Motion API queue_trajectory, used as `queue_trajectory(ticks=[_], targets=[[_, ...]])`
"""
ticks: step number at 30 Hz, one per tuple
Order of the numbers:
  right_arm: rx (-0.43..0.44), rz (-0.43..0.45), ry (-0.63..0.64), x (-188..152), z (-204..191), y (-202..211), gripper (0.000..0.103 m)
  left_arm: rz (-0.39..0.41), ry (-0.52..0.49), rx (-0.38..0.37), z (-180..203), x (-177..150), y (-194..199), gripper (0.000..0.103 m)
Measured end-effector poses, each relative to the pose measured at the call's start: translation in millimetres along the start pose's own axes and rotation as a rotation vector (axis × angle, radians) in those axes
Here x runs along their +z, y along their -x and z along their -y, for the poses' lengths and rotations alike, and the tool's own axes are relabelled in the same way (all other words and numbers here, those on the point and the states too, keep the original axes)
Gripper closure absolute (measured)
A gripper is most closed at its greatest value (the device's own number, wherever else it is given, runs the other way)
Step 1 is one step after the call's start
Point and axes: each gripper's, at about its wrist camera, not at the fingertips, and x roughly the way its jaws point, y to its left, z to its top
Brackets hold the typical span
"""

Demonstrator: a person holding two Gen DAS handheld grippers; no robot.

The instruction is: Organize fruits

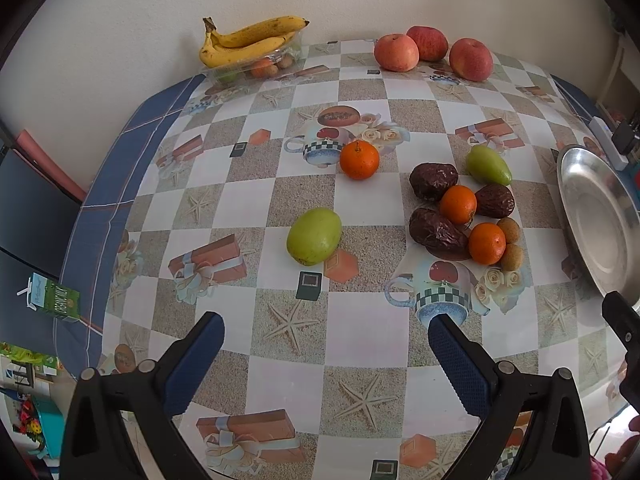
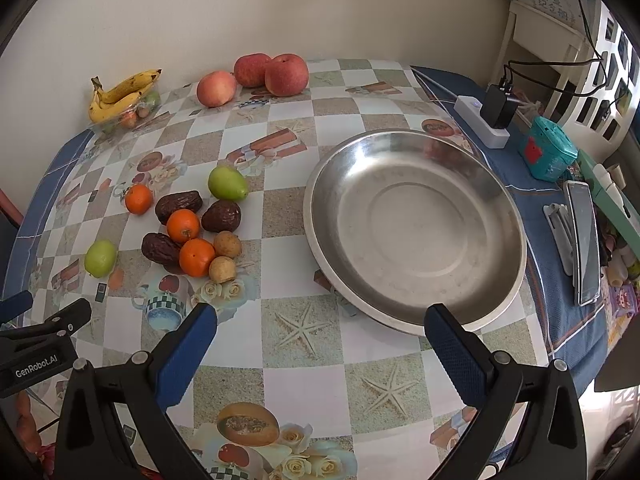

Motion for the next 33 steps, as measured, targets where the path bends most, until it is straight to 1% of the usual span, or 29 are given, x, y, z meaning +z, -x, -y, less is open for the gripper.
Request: queue_trajectory(ticks=[33], targets=[[0.006, 0.000, 0.001, 0.6, 0.1, 0.8, 0.000, 0.001, 0.005, -0.006, -0.9, -0.6, 0.4, 0.000]])
